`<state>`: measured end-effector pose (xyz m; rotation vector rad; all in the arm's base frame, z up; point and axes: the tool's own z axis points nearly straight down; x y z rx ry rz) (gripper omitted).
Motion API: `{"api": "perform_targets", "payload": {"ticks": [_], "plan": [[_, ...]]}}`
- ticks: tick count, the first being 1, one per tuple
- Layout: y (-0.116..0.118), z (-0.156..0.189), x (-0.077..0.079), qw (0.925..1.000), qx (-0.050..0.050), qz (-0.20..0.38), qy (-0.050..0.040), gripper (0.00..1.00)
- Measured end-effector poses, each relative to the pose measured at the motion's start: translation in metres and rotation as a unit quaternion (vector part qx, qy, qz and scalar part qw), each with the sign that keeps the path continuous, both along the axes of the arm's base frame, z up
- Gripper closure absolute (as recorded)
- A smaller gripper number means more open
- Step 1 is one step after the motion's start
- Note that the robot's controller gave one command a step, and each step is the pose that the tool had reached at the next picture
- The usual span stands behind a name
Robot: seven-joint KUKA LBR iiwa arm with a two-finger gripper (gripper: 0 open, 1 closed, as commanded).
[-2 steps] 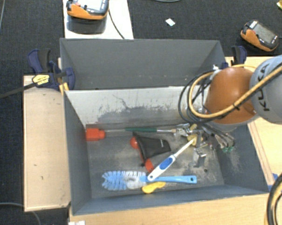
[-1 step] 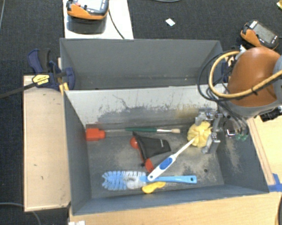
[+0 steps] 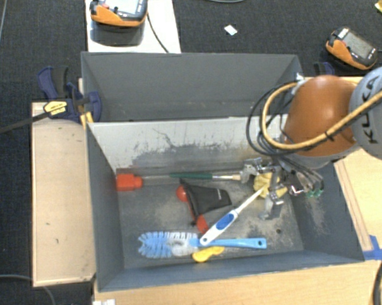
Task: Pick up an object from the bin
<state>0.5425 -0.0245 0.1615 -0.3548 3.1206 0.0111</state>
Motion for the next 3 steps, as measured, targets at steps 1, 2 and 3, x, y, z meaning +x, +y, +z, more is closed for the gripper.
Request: {"api": "perform_targets", "payload": {"ticks": [1,2,3], "plan": [[-0.041,0.100,-0.004,0.9945,-0.004,-0.104,-0.0083,0.00],[-0.025,0.103,0.007,0.9966,-0.004,-0.082,-0.0038,0.00],[-0.012,0.092,-0.009,0.9999,-0.005,0.013,-0.0061,0.00]]}}
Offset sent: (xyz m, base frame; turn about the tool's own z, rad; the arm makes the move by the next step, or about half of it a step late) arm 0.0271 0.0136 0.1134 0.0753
